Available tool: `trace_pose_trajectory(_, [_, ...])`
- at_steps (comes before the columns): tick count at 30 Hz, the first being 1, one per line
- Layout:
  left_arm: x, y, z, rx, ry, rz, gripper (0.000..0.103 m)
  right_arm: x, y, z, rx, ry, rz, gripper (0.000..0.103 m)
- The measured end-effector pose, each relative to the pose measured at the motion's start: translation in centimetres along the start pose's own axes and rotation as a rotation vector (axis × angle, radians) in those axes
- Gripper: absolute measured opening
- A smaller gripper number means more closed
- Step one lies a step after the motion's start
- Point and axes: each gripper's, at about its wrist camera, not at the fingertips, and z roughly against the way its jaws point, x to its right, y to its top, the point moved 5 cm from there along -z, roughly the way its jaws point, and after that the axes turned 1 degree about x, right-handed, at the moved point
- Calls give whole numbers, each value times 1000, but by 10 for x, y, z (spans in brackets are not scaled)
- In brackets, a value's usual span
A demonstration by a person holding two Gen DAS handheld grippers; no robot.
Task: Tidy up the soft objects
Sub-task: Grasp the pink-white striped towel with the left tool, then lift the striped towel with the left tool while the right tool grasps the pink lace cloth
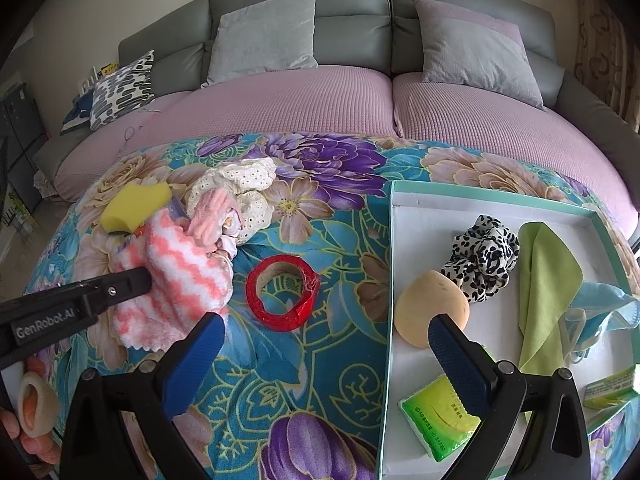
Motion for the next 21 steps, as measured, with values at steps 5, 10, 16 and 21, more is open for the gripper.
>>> trace_pose_trajectory(5, [-2, 4, 10, 26, -16, 11, 18, -3, -1, -2, -1, -5, 9, 103])
trace_pose_trajectory(10, [-8, 11, 27, 75, -23, 39, 18, -6, -1, -3, -1, -11, 23, 103])
trace_pose_trajectory(16, [-21, 18, 49, 137, -5, 75, 18, -11, -1, -3, 4, -13, 35, 103])
trace_pose_trajectory(21, [-38, 21, 68, 193, 79, 107, 18, -22, -1, -5, 10, 1, 65, 103])
